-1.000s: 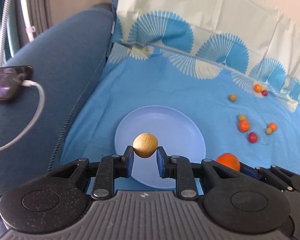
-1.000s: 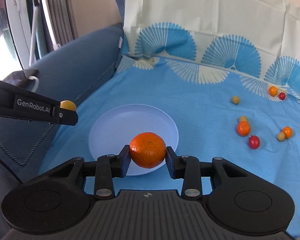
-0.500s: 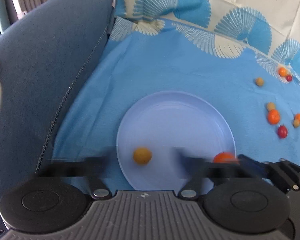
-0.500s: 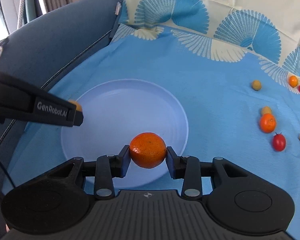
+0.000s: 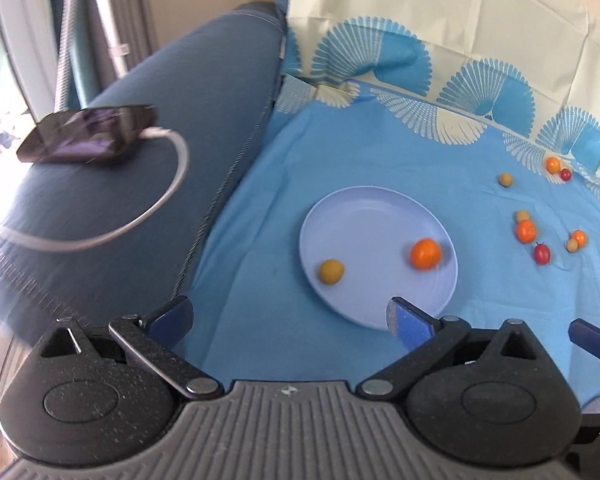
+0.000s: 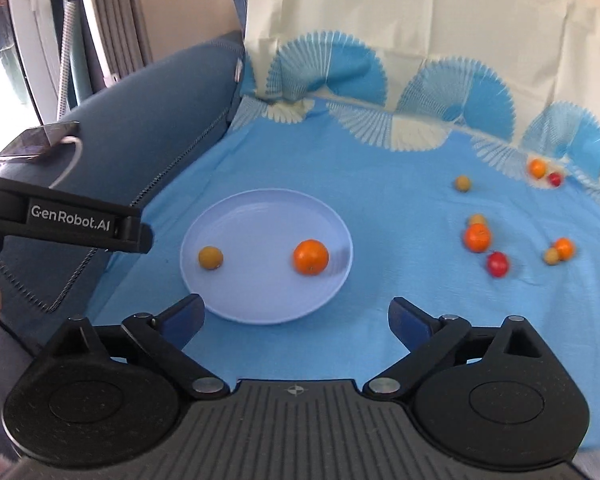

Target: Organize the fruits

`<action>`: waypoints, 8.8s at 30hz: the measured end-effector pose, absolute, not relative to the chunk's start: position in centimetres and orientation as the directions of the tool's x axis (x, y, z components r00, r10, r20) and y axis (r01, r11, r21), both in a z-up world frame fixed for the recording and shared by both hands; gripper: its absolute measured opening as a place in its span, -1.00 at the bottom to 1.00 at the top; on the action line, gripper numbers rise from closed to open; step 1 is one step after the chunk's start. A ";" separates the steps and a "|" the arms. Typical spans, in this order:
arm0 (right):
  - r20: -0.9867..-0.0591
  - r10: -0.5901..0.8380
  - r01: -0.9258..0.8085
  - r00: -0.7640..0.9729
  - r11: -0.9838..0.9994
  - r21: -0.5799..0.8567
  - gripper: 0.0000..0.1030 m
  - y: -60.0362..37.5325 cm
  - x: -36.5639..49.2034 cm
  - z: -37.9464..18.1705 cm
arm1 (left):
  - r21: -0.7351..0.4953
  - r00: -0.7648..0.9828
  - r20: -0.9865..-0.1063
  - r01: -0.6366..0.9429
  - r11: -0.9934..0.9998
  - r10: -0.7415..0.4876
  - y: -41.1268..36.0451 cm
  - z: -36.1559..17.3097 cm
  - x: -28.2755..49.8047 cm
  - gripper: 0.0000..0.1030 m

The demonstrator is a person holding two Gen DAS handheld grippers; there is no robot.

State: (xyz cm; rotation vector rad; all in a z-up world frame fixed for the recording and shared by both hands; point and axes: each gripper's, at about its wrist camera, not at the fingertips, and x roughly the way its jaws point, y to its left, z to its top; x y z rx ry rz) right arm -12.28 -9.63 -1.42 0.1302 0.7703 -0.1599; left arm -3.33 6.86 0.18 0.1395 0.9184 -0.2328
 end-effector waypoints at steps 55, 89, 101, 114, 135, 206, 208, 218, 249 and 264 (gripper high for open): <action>-0.606 -0.133 0.220 0.785 0.973 0.071 0.99 -7.6 -20.0 2.8 | 0.074 0.702 -0.694 0.292 0.954 -0.161 8.4 4.4 -10.5 0.99; -0.661 -0.506 0.737 0.554 0.668 0.107 0.98 -39.3 -12.4 -11.0 | -0.012 0.441 -0.840 0.567 0.824 -0.316 -26.1 -8.2 4.2 0.99; -0.697 -0.512 0.725 0.502 0.689 0.016 0.89 -43.3 -4.3 -18.3 | -0.059 0.256 -0.940 0.524 0.850 -0.224 -32.9 -16.7 10.1 0.99; -0.643 -0.506 0.702 0.576 0.708 0.072 -0.44 -41.2 -9.9 -12.9 | -0.165 0.283 -0.886 0.547 0.820 -0.367 -27.6 -9.7 7.5 -0.25; -0.561 -0.184 0.277 0.807 0.957 0.084 -0.44 -17.6 -18.6 0.4 | -0.086 0.467 -0.824 0.458 0.885 -0.322 -1.9 3.8 -5.4 -0.24; -0.669 -0.029 0.052 0.743 0.999 0.015 -0.44 -10.4 -6.9 -4.2 | -0.106 0.476 -0.837 0.344 0.933 -0.271 1.2 -4.0 5.5 -0.24; -0.682 -0.027 0.055 0.731 0.998 0.019 -0.44 -10.8 -5.6 -5.2 | -0.086 0.463 -0.851 0.339 0.937 -0.246 0.7 -5.3 6.6 -0.24; -0.735 0.000 0.018 0.678 1.000 0.016 -0.43 -11.0 -1.6 -9.1 | -0.063 0.437 -0.873 0.335 0.940 -0.214 -0.3 -8.8 9.7 0.32; -0.572 -0.127 0.147 0.811 0.989 -0.012 0.99 -6.0 -19.8 2.4 | -0.011 0.650 -0.731 0.292 0.956 -0.207 10.2 3.1 -9.5 0.99; -0.491 -0.162 0.154 0.856 0.986 -0.056 0.99 -4.7 -23.5 4.7 | -0.038 0.685 -0.681 0.317 0.948 -0.257 11.0 5.5 -12.9 0.99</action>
